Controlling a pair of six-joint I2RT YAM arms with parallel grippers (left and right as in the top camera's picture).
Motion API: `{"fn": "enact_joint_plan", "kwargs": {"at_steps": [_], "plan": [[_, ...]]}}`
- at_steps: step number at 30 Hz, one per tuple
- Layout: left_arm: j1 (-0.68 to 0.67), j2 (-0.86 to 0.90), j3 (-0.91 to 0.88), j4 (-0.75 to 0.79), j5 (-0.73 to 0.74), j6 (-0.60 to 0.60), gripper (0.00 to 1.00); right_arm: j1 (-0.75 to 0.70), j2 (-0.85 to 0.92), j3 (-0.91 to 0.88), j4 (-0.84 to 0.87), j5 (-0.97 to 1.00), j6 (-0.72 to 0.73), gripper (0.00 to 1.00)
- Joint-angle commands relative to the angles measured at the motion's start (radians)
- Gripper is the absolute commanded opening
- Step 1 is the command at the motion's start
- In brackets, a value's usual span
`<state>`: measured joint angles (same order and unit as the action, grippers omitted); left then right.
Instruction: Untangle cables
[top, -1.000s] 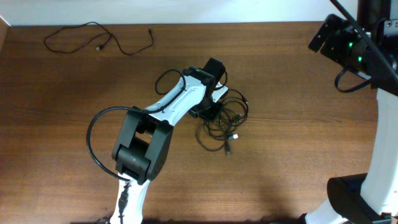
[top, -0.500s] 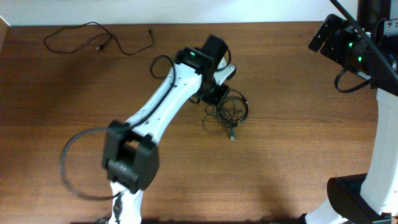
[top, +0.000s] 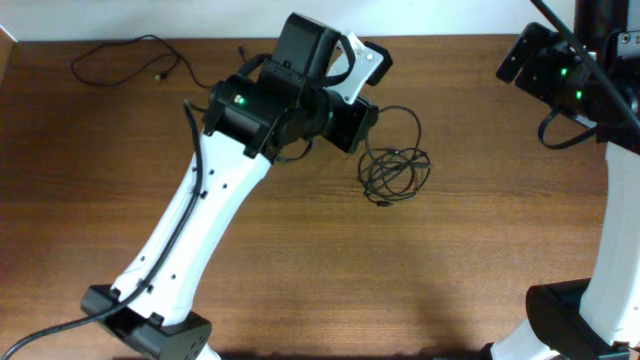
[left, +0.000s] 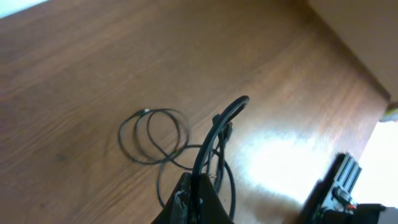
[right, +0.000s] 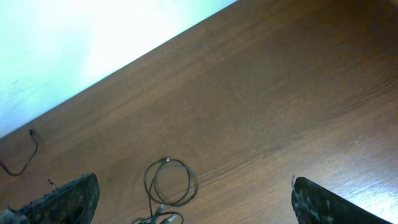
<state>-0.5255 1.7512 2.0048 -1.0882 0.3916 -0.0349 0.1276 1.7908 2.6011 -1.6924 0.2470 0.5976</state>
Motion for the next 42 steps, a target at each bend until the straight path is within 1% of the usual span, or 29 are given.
{"fn": "enact_joint_plan", "kwargs": {"at_steps": [1, 2, 4, 5, 7, 8, 10, 11, 12, 14, 17, 19, 20, 22, 24, 29, 32, 35, 36, 37, 38, 40, 42], "plan": [[0.010, -0.025, 0.014, 0.016, -0.024, -0.293, 0.00, -0.005, -0.002, 0.002, -0.006, 0.020, -0.007, 0.98], [0.026, -0.030, 0.017, 0.034, 0.010, -0.360, 0.00, -0.005, -0.002, 0.002, -0.006, 0.020, -0.007, 0.98], [0.064, -0.041, 0.021, 0.083, 0.072, -0.446, 0.00, -0.005, -0.002, 0.002, -0.006, 0.020, -0.007, 0.98], [0.090, -0.051, 0.021, 0.122, 0.121, -0.454, 0.00, -0.005, -0.002, 0.002, -0.006, 0.020, -0.007, 0.98], [0.144, -0.075, 0.021, 0.228, 0.270, -0.454, 0.00, -0.005, -0.002, 0.002, -0.006, 0.020, -0.007, 0.98], [0.170, -0.085, 0.021, 0.300, 0.364, -0.454, 0.00, -0.005, -0.002, 0.002, -0.006, 0.020, -0.007, 0.98], [0.207, -0.098, 0.021, 0.436, 0.494, -0.454, 0.00, -0.005, -0.002, 0.002, -0.006, 0.020, -0.007, 0.98], [0.221, -0.105, 0.021, 0.480, 0.512, -0.456, 0.00, -0.005, -0.002, 0.002, -0.006, 0.020, -0.007, 0.98], [0.233, -0.111, 0.021, 0.497, 0.496, -0.471, 0.00, -0.005, -0.002, 0.002, -0.006, 0.020, -0.007, 0.98], [0.245, -0.116, 0.021, 0.451, 0.401, -0.476, 0.00, -0.005, -0.002, 0.002, -0.006, 0.020, -0.007, 0.98], [0.231, -0.105, 0.020, 0.222, 0.153, -0.476, 0.00, -0.005, -0.002, 0.002, -0.006, 0.020, -0.007, 0.98], [0.204, -0.083, 0.019, 0.068, -0.049, -0.476, 0.00, -0.005, -0.002, 0.002, -0.006, 0.020, -0.007, 0.98], [0.193, -0.072, 0.019, 0.030, -0.094, -0.476, 0.00, -0.005, -0.002, 0.002, -0.006, 0.020, -0.007, 0.99], [0.187, -0.066, 0.019, 0.021, -0.096, -0.476, 0.00, -0.005, -0.002, 0.002, -0.006, 0.020, -0.007, 0.98], [0.189, -0.072, 0.029, 0.054, -0.064, -0.477, 0.00, -0.005, -0.002, 0.002, -0.006, 0.020, -0.007, 0.98], [0.217, -0.108, 0.134, 0.197, 0.083, -0.476, 0.00, -0.005, -0.002, 0.002, -0.006, 0.020, -0.007, 0.98], [0.223, -0.149, 0.179, 0.258, 0.128, -0.476, 0.00, -0.005, -0.002, 0.002, -0.006, 0.020, -0.007, 0.98], [0.202, -0.165, 0.179, 0.200, 0.120, -0.424, 0.00, -0.005, -0.002, 0.002, -0.006, 0.020, -0.007, 0.98], [0.191, -0.163, 0.177, 0.136, 0.105, -0.396, 0.00, -0.005, -0.002, 0.002, -0.006, 0.020, -0.007, 0.98], [0.178, -0.158, 0.172, 0.079, 0.074, -0.379, 0.03, -0.005, -0.002, 0.002, -0.006, 0.020, -0.007, 0.98], [0.167, -0.150, 0.166, 0.032, 0.020, -0.375, 0.00, -0.005, -0.002, 0.002, -0.006, 0.020, -0.007, 0.98], [0.147, -0.131, 0.149, -0.029, -0.086, -0.375, 0.00, -0.005, -0.002, 0.002, -0.006, 0.020, -0.007, 0.98], [0.146, -0.117, 0.143, -0.048, -0.100, -0.373, 0.00, -0.005, -0.002, 0.002, -0.006, 0.020, -0.007, 0.98]]}}
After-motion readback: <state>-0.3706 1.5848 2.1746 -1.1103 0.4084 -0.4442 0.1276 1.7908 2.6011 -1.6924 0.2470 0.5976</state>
